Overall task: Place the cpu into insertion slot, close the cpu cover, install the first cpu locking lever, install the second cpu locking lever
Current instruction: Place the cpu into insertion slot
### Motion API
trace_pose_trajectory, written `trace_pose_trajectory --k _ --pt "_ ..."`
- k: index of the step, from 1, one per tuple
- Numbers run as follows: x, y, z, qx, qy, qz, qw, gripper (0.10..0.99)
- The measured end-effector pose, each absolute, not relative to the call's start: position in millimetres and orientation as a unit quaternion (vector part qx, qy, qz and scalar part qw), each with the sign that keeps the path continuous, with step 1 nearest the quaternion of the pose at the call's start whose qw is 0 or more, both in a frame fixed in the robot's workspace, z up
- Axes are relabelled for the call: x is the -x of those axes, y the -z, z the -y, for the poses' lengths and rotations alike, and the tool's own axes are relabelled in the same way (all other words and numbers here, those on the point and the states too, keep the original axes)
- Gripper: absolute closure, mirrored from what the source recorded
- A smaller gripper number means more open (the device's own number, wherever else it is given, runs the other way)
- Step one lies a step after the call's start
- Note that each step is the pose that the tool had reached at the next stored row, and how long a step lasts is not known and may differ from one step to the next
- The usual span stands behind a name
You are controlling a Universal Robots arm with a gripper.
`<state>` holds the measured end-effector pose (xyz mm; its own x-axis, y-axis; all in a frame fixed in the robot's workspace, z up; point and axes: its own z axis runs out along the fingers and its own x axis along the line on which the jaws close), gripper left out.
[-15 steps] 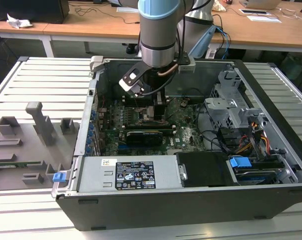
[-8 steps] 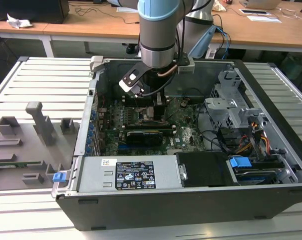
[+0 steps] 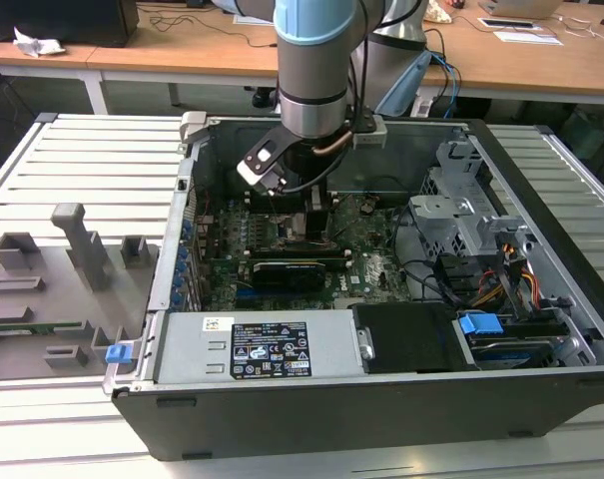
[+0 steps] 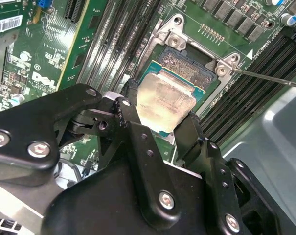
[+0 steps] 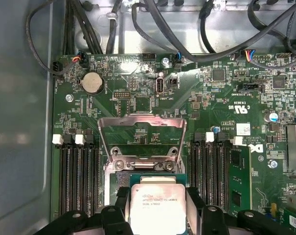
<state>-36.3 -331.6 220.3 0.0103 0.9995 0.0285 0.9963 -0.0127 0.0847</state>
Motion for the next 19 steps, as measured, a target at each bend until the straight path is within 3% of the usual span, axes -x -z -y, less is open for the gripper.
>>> trace_pose_trajectory --k 19 --pt "41 -207 325 -0.710 -0.040 -0.702 0.020 0.545"
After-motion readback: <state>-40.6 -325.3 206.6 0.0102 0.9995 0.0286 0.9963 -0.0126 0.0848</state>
